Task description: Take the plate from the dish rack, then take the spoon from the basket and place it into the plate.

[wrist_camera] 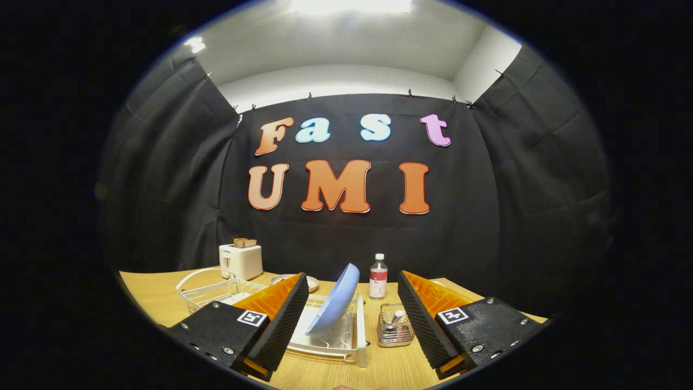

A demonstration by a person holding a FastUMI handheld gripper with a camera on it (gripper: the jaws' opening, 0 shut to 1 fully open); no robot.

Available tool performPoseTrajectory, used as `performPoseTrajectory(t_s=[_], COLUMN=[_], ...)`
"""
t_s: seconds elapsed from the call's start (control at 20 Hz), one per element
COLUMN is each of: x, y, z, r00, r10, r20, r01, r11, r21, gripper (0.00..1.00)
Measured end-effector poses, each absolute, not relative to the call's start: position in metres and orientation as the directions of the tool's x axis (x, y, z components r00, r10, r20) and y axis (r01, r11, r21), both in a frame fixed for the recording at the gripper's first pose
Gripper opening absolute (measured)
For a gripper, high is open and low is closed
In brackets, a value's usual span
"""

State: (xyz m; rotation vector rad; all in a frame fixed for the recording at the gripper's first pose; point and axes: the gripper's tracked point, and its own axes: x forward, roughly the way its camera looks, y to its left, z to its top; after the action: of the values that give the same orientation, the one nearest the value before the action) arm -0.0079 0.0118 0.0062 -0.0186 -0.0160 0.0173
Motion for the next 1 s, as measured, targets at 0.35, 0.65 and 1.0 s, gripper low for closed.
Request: performPoseTrajectory(t_s=[0.35,0.65,1.0], x=[-0.004,0.017,0.065], y=[0.017,0.007,0.012], z=[-0.006,-0.002,0.001], r00=[0.999,0.996,0.970], r10=[0.030,0.023,0.095], r20=[-0.025,-0.088,-0.222], r01=[-0.030,-0.023,-0.092], r11=[1.000,1.000,0.996], r21=[-0.010,0.004,0.020], gripper=[0.98,0.98,0.99])
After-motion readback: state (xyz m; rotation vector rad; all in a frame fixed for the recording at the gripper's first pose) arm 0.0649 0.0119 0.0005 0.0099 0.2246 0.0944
